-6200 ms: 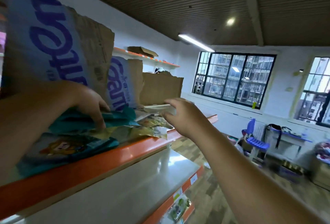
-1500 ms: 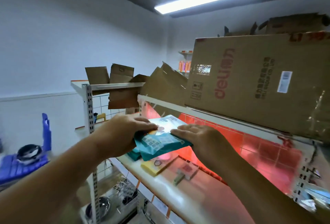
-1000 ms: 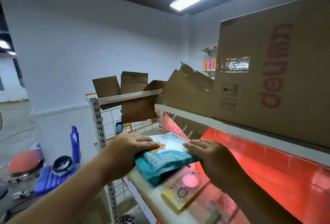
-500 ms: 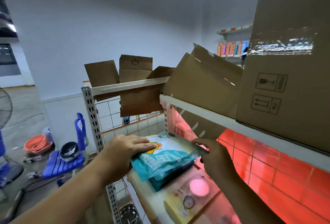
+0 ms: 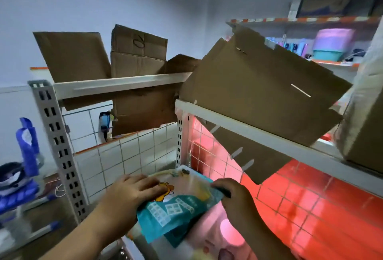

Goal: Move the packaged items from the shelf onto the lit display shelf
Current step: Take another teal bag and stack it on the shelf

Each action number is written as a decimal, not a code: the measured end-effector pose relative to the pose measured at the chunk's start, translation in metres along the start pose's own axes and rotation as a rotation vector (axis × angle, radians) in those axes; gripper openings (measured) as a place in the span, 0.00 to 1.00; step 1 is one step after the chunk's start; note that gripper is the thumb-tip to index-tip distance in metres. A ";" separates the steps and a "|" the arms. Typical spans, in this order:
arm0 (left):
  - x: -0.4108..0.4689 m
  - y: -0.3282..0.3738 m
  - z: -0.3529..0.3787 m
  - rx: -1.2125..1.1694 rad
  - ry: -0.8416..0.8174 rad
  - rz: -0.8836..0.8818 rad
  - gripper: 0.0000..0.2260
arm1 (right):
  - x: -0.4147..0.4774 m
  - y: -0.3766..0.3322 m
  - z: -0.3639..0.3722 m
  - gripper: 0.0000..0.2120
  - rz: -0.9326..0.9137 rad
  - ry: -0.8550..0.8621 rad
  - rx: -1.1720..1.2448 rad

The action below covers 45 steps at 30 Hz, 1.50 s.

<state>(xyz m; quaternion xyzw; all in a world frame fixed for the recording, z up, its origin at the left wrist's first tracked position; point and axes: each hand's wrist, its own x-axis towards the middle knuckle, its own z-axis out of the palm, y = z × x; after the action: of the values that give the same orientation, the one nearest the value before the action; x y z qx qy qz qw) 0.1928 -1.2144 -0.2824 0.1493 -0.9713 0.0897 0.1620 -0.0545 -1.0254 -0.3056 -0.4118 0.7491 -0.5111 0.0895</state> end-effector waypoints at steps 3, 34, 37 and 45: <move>0.005 -0.022 0.022 0.006 -0.047 0.013 0.18 | 0.017 0.005 0.017 0.31 0.056 -0.034 -0.035; 0.050 -0.018 0.140 -0.240 -0.416 0.100 0.39 | 0.032 0.022 0.113 0.23 0.319 -0.300 -0.771; 0.051 -0.023 0.141 -0.207 -0.457 0.111 0.45 | 0.032 0.025 0.114 0.24 0.338 -0.306 -0.794; 0.066 -0.021 0.103 -0.232 -0.469 0.152 0.33 | 0.031 0.028 0.116 0.26 0.296 -0.305 -0.877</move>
<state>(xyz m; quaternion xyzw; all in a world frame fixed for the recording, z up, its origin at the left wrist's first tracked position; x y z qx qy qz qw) 0.1100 -1.2743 -0.3532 0.0732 -0.9945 -0.0471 -0.0588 -0.0250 -1.1238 -0.3736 -0.3702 0.9226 -0.0630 0.0881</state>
